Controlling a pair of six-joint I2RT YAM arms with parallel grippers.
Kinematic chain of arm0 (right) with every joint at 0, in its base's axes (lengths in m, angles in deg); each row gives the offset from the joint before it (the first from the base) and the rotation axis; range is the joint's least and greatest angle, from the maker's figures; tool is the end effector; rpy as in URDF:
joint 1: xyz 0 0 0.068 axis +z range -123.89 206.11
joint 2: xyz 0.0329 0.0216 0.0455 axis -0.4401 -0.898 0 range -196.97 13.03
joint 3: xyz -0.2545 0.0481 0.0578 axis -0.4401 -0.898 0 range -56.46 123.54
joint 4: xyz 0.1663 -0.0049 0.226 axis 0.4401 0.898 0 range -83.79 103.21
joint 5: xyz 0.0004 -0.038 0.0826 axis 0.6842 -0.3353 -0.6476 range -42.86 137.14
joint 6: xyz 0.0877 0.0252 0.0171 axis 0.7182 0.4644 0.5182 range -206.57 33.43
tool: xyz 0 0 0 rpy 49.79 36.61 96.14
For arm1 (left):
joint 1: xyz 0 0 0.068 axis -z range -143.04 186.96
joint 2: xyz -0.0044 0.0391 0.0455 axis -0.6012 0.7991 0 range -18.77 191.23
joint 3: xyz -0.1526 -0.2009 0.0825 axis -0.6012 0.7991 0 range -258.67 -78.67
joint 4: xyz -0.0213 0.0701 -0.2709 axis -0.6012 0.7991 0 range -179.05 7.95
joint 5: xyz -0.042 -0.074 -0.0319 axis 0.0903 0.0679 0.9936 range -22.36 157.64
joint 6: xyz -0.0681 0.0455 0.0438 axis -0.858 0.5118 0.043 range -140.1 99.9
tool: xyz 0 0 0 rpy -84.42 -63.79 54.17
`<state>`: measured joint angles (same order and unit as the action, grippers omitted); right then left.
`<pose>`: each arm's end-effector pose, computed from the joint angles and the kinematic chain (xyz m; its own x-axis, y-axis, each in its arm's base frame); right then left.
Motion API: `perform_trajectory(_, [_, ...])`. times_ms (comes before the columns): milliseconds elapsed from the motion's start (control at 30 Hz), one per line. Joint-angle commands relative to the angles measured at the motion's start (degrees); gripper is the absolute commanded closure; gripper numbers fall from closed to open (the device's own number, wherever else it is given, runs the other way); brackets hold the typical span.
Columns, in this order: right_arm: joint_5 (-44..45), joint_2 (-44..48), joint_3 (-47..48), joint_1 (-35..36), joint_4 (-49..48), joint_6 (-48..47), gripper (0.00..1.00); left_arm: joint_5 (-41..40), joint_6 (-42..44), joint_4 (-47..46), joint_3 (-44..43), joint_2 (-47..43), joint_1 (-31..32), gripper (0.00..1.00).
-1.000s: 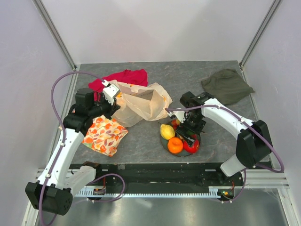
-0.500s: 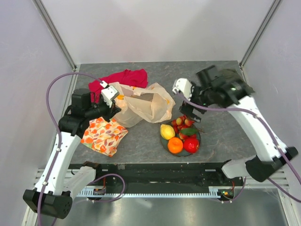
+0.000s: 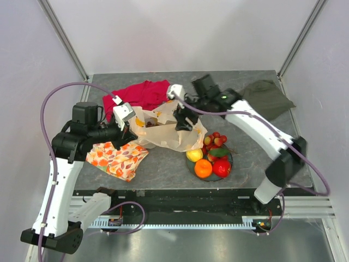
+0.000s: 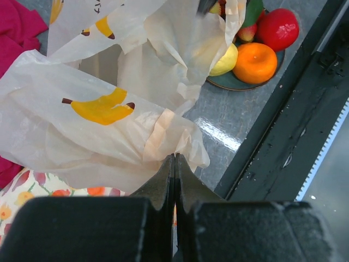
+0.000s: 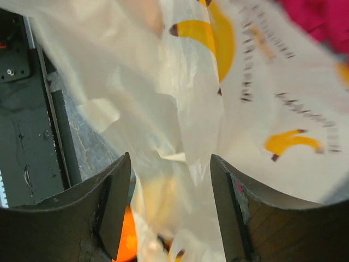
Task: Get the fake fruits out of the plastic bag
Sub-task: Adjust the plastic bag at the center of the board.
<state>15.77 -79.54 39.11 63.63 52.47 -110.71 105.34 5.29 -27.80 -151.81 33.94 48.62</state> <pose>0.2903 0.2776 0.3437 -0.1604 -0.5635 -0.8104 -0.9713 0.2364 0.0279 0.1840 -0.0902 0.3748 -0.3154 0.4115 -0.8551 0.8284 0.5590 -0.0366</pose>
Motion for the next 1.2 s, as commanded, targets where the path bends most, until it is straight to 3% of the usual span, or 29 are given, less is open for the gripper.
perform_trajectory(0, [1.6,-5.9,0.8,1.9,-5.1,4.6,0.34,2.0,0.2,4.4,-3.8,-0.4,0.1,0.98])
perform_trajectory(233, [25.8,-15.9,5.8,-2.7,-14.2,15.3,0.33,4.0,2.4,0.4,-4.5,5.4,0.2,0.98])
perform_trajectory(400, [36.9,-22.1,12.1,-8.6,-20.8,12.2,0.28,4.4,4.4,-8.3,-10.8,17.5,0.2,0.99])
perform_trajectory(500, [42.3,-30.4,22.3,-12.3,-22.2,9.8,0.26,4.3,4.9,-10.7,-19.8,26.6,0.1,0.98])
perform_trajectory(667, [50.9,-34.2,29.0,-13.6,-29.0,4.1,0.22,4.1,2.0,-13.6,-36.7,37.1,0.1,0.99])
perform_trajectory(900, [50.5,-27.0,32.0,-13.7,-31.0,1.9,0.21,5.9,-5.7,-16.8,-61.2,46.8,0.1,0.98])
perform_trajectory(1067, [49.7,-19.6,26.9,-13.8,-29.7,2.0,0.21,6.4,-4.5,-17.1,-57.6,41.7,0.2,0.98])
perform_trajectory(1167, [48.0,-13.7,18.0,-13.7,-26.8,3.0,0.21,6.3,-3.1,-16.9,-39.1,33.2,0.3,0.98])
